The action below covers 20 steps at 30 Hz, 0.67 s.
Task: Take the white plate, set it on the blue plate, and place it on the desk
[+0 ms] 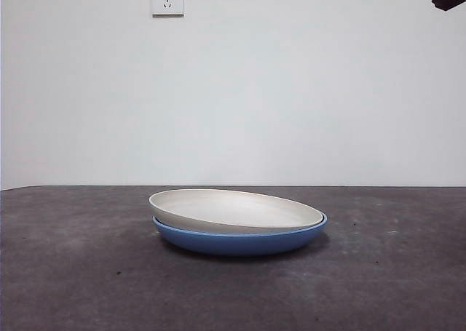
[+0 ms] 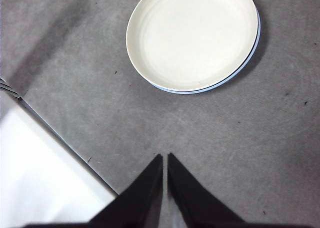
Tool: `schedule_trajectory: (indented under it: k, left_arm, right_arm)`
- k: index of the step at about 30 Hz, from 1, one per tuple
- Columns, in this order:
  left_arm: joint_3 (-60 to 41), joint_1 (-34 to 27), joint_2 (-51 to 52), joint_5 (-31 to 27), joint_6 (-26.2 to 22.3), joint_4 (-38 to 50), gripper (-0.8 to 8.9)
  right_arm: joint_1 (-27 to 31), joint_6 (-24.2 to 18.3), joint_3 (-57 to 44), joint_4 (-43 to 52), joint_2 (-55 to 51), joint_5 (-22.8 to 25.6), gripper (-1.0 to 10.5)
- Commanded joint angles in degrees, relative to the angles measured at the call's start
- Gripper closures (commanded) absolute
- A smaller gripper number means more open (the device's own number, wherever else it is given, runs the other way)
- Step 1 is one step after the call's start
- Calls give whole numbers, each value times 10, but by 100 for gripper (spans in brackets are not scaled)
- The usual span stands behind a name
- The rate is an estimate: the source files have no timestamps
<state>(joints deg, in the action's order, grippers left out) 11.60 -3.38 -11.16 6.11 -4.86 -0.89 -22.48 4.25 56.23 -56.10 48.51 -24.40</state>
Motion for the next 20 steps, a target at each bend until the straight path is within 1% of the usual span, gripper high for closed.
schedule_trajectory:
  k: [1,7,12,15,20]
  left_arm:
    - [-34,-2,21,-1,11,4,798]
    - [-87,-2,62,-1,13,0,798]
    - [-108,-2,98,-2,10,-46,798]
    - [-110,-2,110,-5,8,-94,798]
    - [-109,-2,110,-5,9,-97,798]
  right_arm:
    - [-3,-9,9,5,4,-2,937]
    - [-3,-9,9,5,4,-2,937]
    - [-3,-9,9,5,4,-2,937]
    - [-3,-9,9,6,4,-2,937]
    - [-3,-9,10,6,3,-2,937]
